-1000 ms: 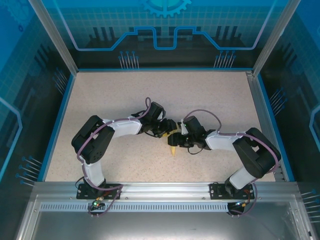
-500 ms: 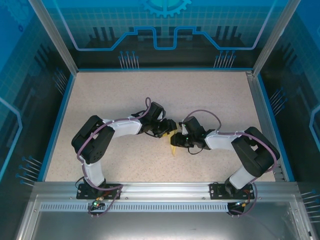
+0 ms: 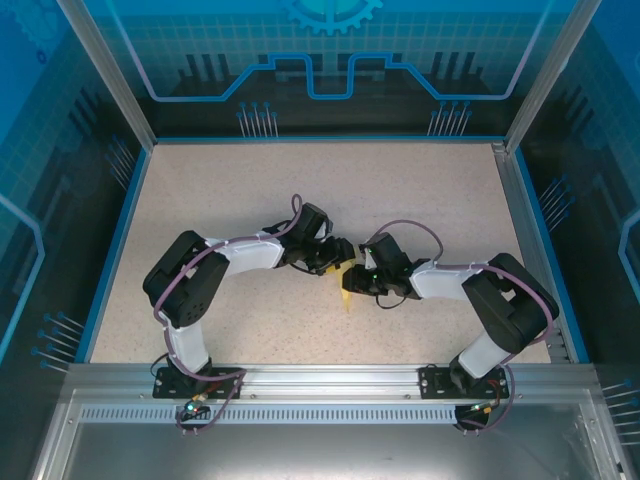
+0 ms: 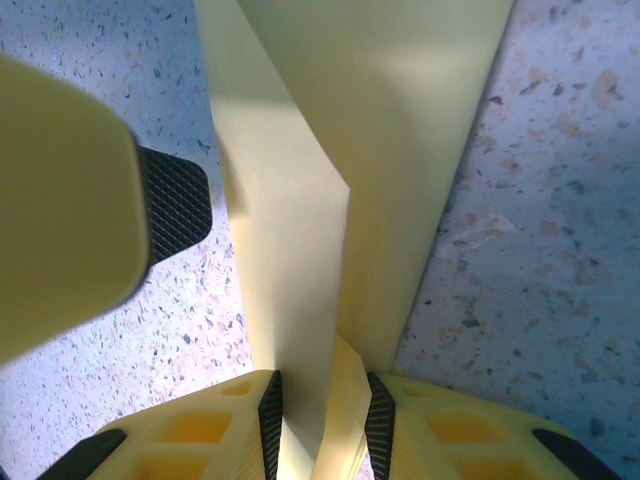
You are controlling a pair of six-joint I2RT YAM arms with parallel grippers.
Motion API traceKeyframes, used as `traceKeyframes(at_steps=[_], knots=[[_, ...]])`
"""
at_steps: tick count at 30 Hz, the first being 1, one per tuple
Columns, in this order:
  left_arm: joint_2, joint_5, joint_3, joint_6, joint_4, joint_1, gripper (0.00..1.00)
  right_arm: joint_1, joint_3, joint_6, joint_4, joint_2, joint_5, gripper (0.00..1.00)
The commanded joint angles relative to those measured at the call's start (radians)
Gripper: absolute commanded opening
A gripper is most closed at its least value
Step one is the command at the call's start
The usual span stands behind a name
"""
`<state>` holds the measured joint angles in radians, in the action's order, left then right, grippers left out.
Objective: Fold a paper plane with a square sheet of paper (pick it up from the middle)
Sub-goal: Fold the wing for the fifth time at the center of the table.
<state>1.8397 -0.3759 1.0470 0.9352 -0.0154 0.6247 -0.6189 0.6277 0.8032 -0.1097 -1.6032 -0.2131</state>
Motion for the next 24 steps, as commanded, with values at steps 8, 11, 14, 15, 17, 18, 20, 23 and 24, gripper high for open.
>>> traceKeyframes(at_steps=[8, 11, 14, 15, 17, 18, 20, 23, 24], knots=[[0.060, -0.086, 0.027, -0.004, 0.073, 0.003, 0.57, -0.004, -0.035, 0.024, 0.010, -0.075, 0.011, 0.31], [0.087, -0.077, 0.039, -0.011, 0.067, 0.004, 0.57, -0.005, -0.037, 0.026, 0.011, -0.076, 0.012, 0.31], [0.103, -0.075, 0.041, -0.010, 0.085, 0.004, 0.57, -0.005, -0.041, 0.028, 0.010, -0.077, 0.014, 0.31], [0.109, -0.075, 0.042, -0.010, 0.086, 0.003, 0.57, -0.005, -0.043, 0.030, 0.010, -0.078, 0.014, 0.30], [0.120, -0.076, 0.045, -0.010, 0.085, 0.003, 0.57, -0.005, -0.046, 0.031, 0.008, -0.078, 0.014, 0.29], [0.123, -0.077, 0.045, -0.010, 0.083, 0.003, 0.57, -0.005, -0.048, 0.033, 0.006, -0.081, 0.015, 0.29], [0.130, -0.077, 0.043, -0.011, 0.083, 0.004, 0.57, -0.005, -0.052, 0.034, 0.004, -0.083, 0.015, 0.28], [0.135, -0.070, 0.039, -0.013, 0.066, 0.004, 0.57, -0.005, -0.056, 0.037, -0.005, -0.076, 0.008, 0.29], [0.138, -0.069, 0.037, -0.016, 0.055, 0.004, 0.57, -0.005, -0.057, 0.042, -0.012, -0.067, 0.001, 0.30]])
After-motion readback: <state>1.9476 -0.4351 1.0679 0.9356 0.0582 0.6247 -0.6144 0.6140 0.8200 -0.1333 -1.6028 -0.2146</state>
